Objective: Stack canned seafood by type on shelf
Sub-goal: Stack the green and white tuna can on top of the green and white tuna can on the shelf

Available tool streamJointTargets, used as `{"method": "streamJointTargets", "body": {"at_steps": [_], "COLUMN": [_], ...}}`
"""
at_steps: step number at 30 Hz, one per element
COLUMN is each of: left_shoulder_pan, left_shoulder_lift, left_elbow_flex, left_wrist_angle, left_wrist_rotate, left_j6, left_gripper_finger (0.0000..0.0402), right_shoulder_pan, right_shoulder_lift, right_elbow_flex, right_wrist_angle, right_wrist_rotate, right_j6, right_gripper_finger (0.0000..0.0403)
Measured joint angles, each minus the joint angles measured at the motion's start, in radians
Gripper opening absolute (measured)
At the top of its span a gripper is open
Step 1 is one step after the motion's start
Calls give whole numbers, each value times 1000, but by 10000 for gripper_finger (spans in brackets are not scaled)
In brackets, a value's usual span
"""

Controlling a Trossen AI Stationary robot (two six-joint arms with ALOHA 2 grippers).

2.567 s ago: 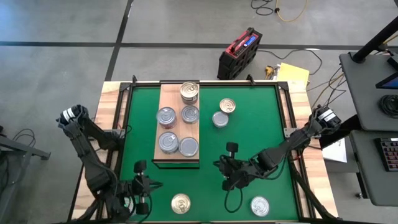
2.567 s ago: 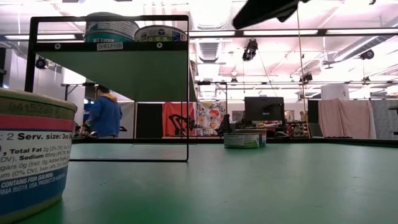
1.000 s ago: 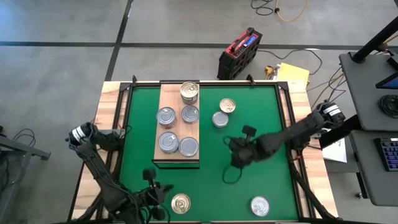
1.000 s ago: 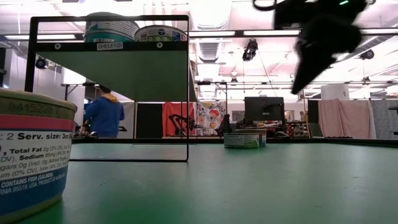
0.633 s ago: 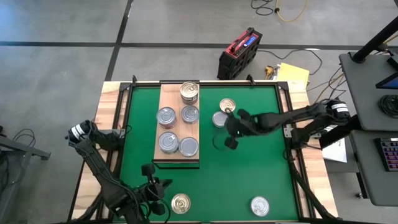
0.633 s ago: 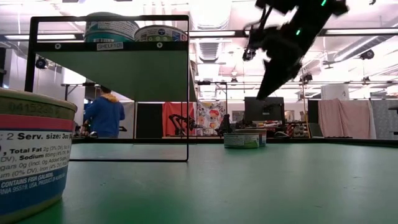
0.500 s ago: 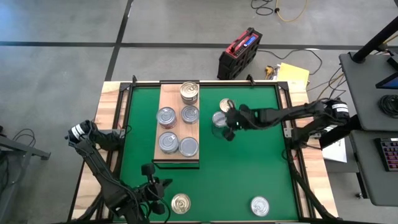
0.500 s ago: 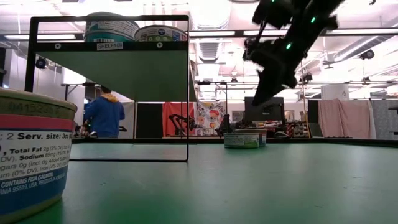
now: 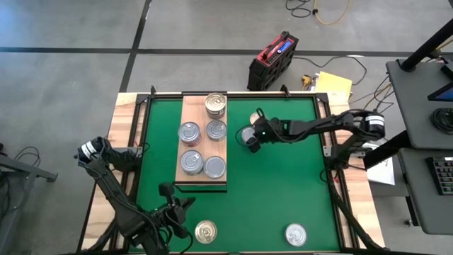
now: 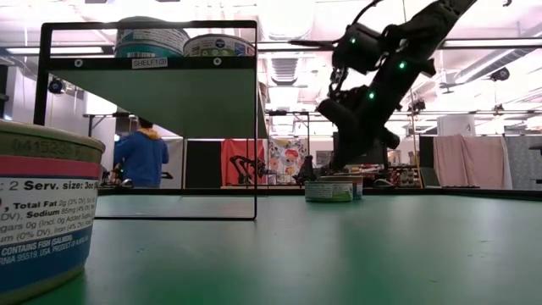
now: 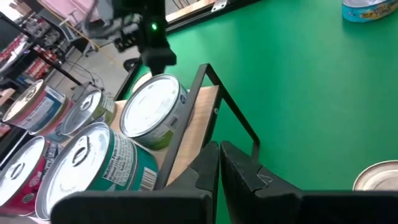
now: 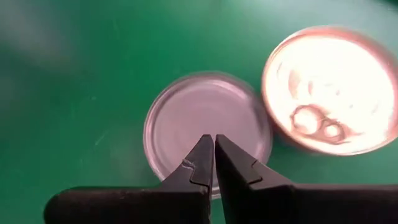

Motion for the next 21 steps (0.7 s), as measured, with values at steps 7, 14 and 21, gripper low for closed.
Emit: {"method": "streamJointTargets", "body": {"at_steps": [7,14,21], "left_shoulder_pan": [0,0,0], "left_shoulder_lift": [0,0,0], "left_elbow_flex": [0,0,-2], "left_wrist_angle": [-1,-3,-14], "left_wrist_rotate": [-2,-2,-16], "left_j6": [0,0,0], "left_gripper_finger": [0,0,0], "right_shoulder_pan": [17,68,133], "right_shoulder_lift": [64,62,59], "right_elbow_flex": [-1,0,2], "right_wrist_angle": [7,-8,-52], "right_wrist_rotate": [-10,-21,-68], "right_j6": [46,64,130], "right_gripper_finger": [9,9,9]}}
